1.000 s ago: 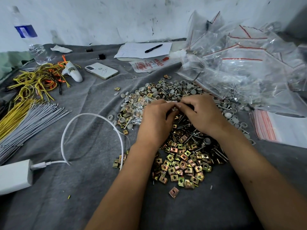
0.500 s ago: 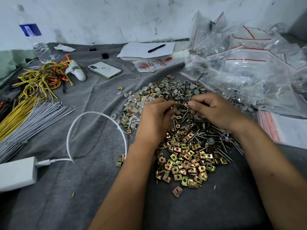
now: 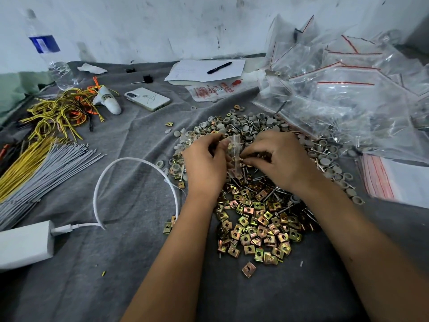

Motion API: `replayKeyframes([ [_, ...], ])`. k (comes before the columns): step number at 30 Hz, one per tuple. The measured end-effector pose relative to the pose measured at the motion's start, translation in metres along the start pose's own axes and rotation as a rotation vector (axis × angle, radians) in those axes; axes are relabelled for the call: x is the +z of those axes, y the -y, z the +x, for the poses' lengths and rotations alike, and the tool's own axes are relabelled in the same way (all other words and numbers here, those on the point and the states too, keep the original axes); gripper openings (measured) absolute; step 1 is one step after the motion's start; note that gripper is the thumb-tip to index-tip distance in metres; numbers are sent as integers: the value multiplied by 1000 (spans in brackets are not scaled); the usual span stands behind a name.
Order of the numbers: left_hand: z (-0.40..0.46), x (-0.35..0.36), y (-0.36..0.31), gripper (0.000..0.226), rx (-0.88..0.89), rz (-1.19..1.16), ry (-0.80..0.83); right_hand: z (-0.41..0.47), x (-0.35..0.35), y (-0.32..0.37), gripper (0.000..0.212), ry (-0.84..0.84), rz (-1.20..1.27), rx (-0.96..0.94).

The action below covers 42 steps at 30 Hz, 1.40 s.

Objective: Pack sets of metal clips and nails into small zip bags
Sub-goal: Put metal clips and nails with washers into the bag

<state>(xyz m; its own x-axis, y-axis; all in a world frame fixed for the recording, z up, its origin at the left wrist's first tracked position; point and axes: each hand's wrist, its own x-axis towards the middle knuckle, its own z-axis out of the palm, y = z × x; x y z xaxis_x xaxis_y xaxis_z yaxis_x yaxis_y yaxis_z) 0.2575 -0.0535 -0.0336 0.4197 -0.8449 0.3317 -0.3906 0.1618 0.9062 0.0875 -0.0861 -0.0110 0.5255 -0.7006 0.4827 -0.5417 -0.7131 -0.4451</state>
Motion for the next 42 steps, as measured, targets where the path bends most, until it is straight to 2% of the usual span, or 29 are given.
replayKeyframes([
  [7, -1, -1, -3, 18, 14, 5, -26, 5, 10, 10, 23, -22, 28, -16],
  [12, -2, -1, -4, 19, 40, 12, -41, 5, 11, 13, 15, -186, 170, 106],
  [15, -5, 0, -6, 22, 226, 107, -35, 5, 11, 13, 9, -223, 271, 222],
  [18, -9, 4, -8, 20, 420, 179, 10, 5, 11, 11, 13, -194, 371, 287],
  [20, -9, 5, -8, 23, 450, 181, 20, 5, 10, 9, 6, -166, 431, 298],
  [22, -9, 4, -8, 28, 459, 198, 21, 5, 10, 6, 8, -173, 477, 298],
  [24, -12, 4, -12, 37, 444, 276, 17, 6, 10, 2, 12, -233, 474, 317],
  [27, -15, 5, -16, 48, 328, 476, -6, 6, 9, -3, 11, -306, 451, 357],
  [29, -15, 4, -17, 43, 271, 531, 8, 6, 9, -4, 6, -312, 467, 360],
  [33, -15, 1, -18, 18, 214, 474, 7, 6, 9, 0, 10, -317, 495, 320],
  [38, -13, -1, -14, 14, 110, 338, -19, 6, 9, 6, 20, -257, 566, 260],
  [42, -11, -2, -16, 13, 86, 255, 25, 4, 11, 9, 14, -164, 542, 195],
])
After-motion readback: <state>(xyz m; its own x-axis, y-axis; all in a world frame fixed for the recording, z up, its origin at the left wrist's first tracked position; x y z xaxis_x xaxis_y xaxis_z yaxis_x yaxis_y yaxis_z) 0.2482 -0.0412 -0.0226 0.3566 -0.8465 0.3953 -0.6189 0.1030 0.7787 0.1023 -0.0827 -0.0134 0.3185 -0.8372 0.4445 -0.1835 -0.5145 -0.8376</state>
